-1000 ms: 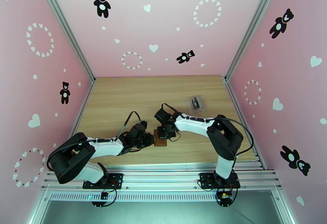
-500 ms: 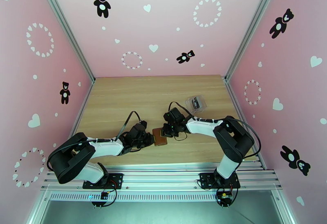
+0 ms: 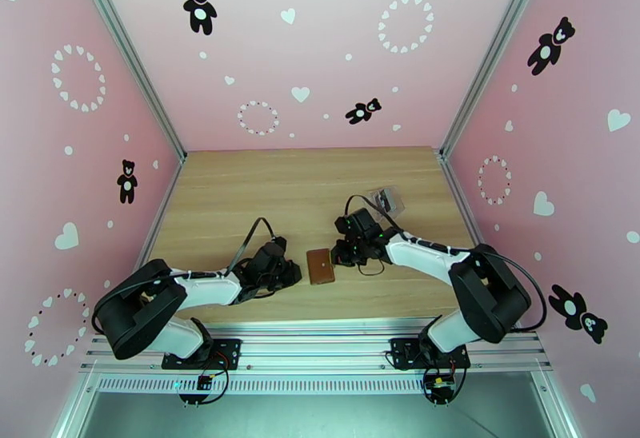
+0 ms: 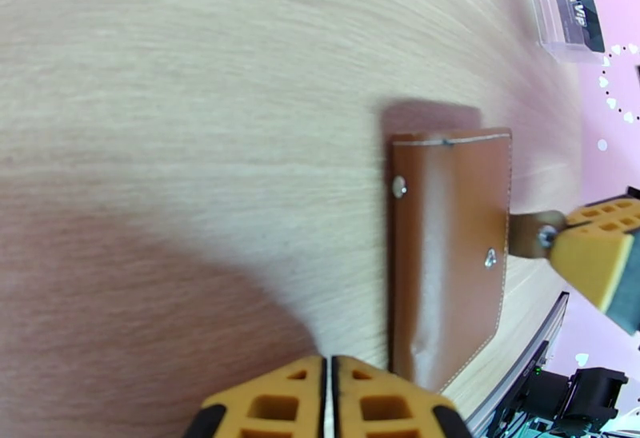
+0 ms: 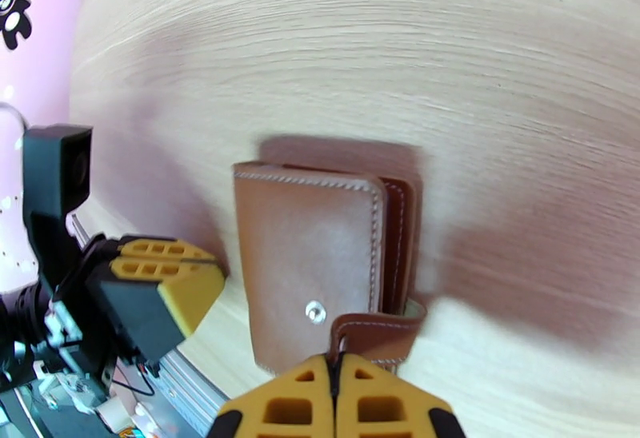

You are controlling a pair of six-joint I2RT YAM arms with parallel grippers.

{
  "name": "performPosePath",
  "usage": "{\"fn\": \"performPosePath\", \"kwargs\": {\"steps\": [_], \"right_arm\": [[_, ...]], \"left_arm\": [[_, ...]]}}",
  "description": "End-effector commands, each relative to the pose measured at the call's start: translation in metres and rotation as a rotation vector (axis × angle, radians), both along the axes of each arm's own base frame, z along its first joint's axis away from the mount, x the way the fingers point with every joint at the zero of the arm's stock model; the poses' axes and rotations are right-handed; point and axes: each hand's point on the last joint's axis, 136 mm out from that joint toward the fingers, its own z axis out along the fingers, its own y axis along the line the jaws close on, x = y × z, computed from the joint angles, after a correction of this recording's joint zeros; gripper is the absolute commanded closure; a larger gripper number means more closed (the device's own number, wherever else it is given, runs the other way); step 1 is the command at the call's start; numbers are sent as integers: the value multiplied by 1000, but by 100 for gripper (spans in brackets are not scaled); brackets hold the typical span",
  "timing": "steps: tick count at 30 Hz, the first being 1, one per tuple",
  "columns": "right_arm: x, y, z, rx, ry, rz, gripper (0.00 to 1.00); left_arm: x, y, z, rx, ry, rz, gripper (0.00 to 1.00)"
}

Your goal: Put the credit cards into the card holder

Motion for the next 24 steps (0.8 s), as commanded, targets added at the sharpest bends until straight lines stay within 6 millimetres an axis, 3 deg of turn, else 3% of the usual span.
{"fn": "performPosePath", "kwargs": {"steps": [1, 4, 8, 10, 12, 14, 19, 24], "right_arm": [[-8, 0, 29, 40, -45, 37, 100], [-15, 14, 73, 141, -96, 88, 100], [-38, 42, 150, 346, -202, 202, 100], [-49, 52, 173, 409, -242, 240, 100], [-51, 52, 172, 362, -256, 226, 100], [-47, 47, 159, 236, -269, 187, 100], [-52, 69, 159, 310, -230, 200, 100], [-51, 93, 141, 312, -181, 209, 100]], "left_arm": [[-14, 26, -5, 110, 21, 21, 86], [-13, 42, 16, 146, -28, 57, 79], [-13, 72, 50, 185, -121, 134, 70], [-15, 85, 64, 190, -158, 166, 69], [-18, 95, 78, 174, -196, 197, 68], [-21, 102, 86, 146, -220, 218, 67], [-27, 99, 94, 64, -235, 212, 67], [-28, 92, 96, 47, -225, 184, 67]]}}
